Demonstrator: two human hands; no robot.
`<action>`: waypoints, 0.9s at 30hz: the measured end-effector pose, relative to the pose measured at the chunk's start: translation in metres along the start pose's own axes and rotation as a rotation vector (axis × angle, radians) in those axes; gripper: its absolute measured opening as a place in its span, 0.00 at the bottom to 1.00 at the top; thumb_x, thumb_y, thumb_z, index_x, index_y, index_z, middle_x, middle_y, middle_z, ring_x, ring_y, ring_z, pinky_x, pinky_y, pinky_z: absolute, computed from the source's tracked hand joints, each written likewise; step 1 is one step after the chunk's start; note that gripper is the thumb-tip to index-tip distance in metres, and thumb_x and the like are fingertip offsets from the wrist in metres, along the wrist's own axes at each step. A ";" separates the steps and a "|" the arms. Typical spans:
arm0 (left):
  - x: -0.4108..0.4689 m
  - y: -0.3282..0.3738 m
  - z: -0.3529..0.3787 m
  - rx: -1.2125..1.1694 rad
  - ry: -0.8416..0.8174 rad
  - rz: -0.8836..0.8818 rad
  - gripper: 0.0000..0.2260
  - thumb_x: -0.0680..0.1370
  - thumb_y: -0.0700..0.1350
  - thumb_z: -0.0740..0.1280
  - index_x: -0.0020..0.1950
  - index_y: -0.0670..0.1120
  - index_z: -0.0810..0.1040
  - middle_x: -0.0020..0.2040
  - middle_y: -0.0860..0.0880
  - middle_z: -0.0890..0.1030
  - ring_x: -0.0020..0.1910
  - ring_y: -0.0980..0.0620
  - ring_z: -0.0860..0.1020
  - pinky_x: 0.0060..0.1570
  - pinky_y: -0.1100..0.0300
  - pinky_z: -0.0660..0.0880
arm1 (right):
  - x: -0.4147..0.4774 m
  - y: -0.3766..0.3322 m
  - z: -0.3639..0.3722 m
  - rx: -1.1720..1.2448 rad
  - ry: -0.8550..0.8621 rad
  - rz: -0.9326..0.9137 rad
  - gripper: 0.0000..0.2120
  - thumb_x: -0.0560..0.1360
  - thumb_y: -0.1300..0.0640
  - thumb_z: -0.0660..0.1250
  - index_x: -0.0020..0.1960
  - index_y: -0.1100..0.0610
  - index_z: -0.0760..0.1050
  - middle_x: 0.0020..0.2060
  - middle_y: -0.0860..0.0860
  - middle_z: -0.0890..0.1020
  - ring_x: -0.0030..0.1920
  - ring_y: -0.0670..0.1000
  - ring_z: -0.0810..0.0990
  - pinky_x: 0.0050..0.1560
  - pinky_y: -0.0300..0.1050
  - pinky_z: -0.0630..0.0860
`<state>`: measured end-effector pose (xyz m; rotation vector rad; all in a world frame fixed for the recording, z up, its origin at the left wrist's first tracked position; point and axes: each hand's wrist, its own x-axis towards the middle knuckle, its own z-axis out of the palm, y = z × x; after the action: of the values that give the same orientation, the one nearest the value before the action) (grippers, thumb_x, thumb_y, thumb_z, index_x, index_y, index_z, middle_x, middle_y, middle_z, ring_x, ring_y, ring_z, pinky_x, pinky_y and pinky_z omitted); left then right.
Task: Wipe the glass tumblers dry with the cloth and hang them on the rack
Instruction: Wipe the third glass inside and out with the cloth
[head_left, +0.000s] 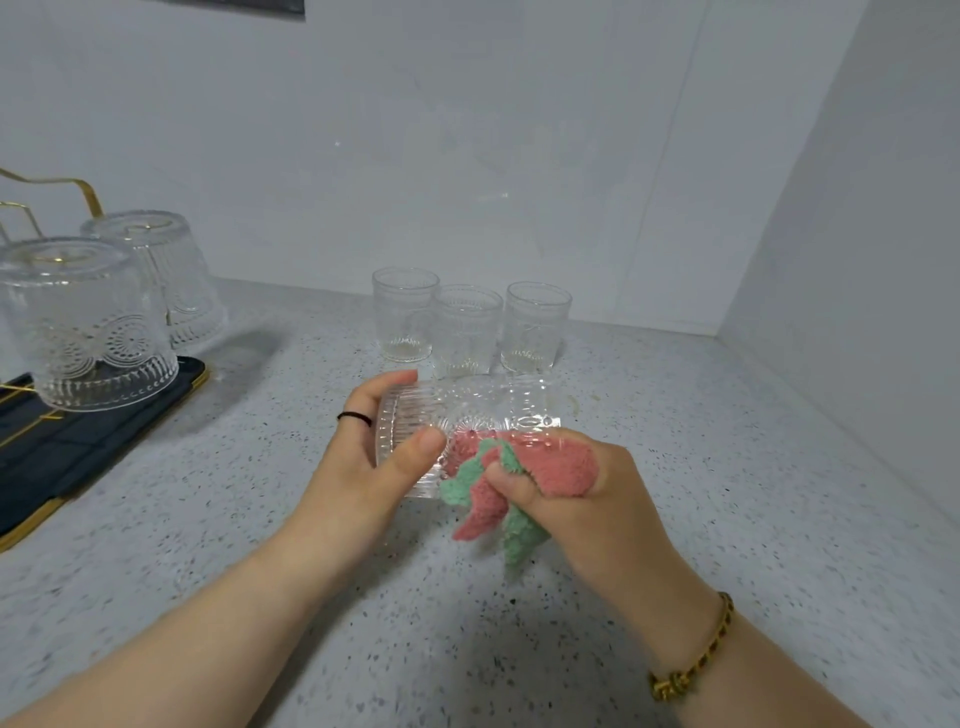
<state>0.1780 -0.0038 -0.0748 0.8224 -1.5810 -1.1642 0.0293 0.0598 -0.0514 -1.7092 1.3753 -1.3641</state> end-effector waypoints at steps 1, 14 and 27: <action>0.000 -0.002 0.000 -0.020 0.005 -0.003 0.31 0.48 0.77 0.66 0.49 0.71 0.69 0.65 0.42 0.71 0.65 0.35 0.68 0.65 0.37 0.64 | -0.001 -0.001 0.001 -0.008 0.003 -0.016 0.12 0.54 0.43 0.65 0.33 0.49 0.75 0.25 0.38 0.79 0.25 0.38 0.75 0.29 0.29 0.73; -0.001 0.000 0.000 0.073 -0.112 0.053 0.31 0.54 0.67 0.68 0.53 0.57 0.68 0.50 0.59 0.75 0.46 0.70 0.77 0.42 0.76 0.72 | 0.002 -0.002 -0.009 0.050 -0.042 0.097 0.16 0.58 0.47 0.69 0.37 0.59 0.79 0.33 0.61 0.81 0.29 0.55 0.78 0.32 0.50 0.78; 0.003 -0.004 0.000 0.060 0.054 0.133 0.35 0.51 0.73 0.65 0.53 0.59 0.67 0.46 0.60 0.75 0.45 0.71 0.76 0.41 0.78 0.70 | -0.002 0.000 -0.002 0.005 0.004 -0.012 0.09 0.61 0.53 0.73 0.40 0.54 0.79 0.35 0.53 0.83 0.27 0.53 0.81 0.23 0.51 0.77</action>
<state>0.1774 -0.0078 -0.0778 0.7689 -1.6071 -0.9955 0.0273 0.0624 -0.0516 -1.7145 1.3652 -1.3771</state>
